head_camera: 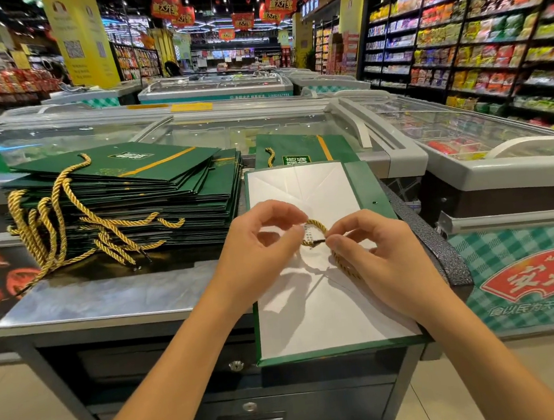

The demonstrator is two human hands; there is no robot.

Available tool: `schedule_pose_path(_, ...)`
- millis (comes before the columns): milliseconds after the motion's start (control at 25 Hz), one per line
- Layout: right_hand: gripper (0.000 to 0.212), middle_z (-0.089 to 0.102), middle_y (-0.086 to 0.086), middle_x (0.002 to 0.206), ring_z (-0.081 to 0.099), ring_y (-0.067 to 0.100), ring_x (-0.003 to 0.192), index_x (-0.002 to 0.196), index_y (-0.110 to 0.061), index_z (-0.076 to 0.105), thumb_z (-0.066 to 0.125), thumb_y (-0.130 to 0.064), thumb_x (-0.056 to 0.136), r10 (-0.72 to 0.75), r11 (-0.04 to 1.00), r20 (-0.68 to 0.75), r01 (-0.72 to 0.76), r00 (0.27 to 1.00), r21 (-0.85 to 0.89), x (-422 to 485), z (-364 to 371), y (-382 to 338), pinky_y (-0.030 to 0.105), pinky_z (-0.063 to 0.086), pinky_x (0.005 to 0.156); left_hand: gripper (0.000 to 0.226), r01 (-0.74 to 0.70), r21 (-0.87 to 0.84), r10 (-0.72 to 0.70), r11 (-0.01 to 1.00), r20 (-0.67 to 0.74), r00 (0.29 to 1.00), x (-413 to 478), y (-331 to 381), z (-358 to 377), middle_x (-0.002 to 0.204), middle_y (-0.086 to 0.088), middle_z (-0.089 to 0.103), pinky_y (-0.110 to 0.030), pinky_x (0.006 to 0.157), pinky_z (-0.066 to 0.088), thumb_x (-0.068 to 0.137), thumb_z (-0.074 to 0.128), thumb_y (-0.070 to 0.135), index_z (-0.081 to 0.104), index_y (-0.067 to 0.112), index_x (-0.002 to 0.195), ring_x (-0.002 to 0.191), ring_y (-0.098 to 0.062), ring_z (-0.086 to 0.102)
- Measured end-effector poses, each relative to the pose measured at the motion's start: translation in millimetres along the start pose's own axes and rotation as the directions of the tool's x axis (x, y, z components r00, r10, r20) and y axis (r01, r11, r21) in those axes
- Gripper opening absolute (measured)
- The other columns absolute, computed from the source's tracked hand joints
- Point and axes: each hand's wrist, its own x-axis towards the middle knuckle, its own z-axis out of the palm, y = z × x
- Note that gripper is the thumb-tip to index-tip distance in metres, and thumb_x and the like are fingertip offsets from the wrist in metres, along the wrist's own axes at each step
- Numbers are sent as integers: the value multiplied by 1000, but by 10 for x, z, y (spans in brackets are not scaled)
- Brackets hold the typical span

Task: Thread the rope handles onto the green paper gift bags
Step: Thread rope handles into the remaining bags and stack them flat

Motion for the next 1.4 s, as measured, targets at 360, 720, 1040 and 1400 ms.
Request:
schedule_pose_path(360, 6, 72, -13, 89, 68, 8, 86, 98, -20, 75, 70, -22, 94, 25, 1000, -162, -27, 986, -15, 76, -134, -29, 23, 56, 76, 12, 0, 93, -11, 996, 119, 993, -5, -8, 36, 86, 10, 75, -23, 73, 55, 87, 77, 12, 77, 22, 93, 77, -7, 68)
schedule_pose_path(720, 40, 69, -1, 108, 61, 5, 86, 138, -14, 61, 61, -17, 98, 320, 895, -202, -365, 926, -258, 412, -503, 105, 17, 47, 65, 9, 57, 67, -64, 996, 97, 993, 14, -25, 26, 85, 4, 75, -37, 80, 56, 86, 79, 18, 76, 25, 89, 81, -32, 67)
schedule_pose_path(1040, 22, 71, 4, 87, 67, 2, 68, 110, -16, 71, 74, -8, 89, 343, 939, -152, -336, 927, 71, 418, -521, 31, 19, 57, 59, 8, 59, 156, -69, 986, 62, 996, 48, 104, 48, 77, 10, 74, -11, 65, 45, 86, 77, 14, 77, 22, 87, 68, 2, 63)
schedule_pose_path(1400, 26, 75, 1, 86, 73, 26, 84, 104, -14, 65, 80, -7, 84, 287, 950, -37, -279, 957, 142, 321, -529, 116, 37, 64, 76, 7, -191, 410, 174, 892, 78, 982, 495, 282, 556, 84, 15, 67, -49, 90, 49, 92, 66, 22, 68, 27, 87, 88, -12, 63)
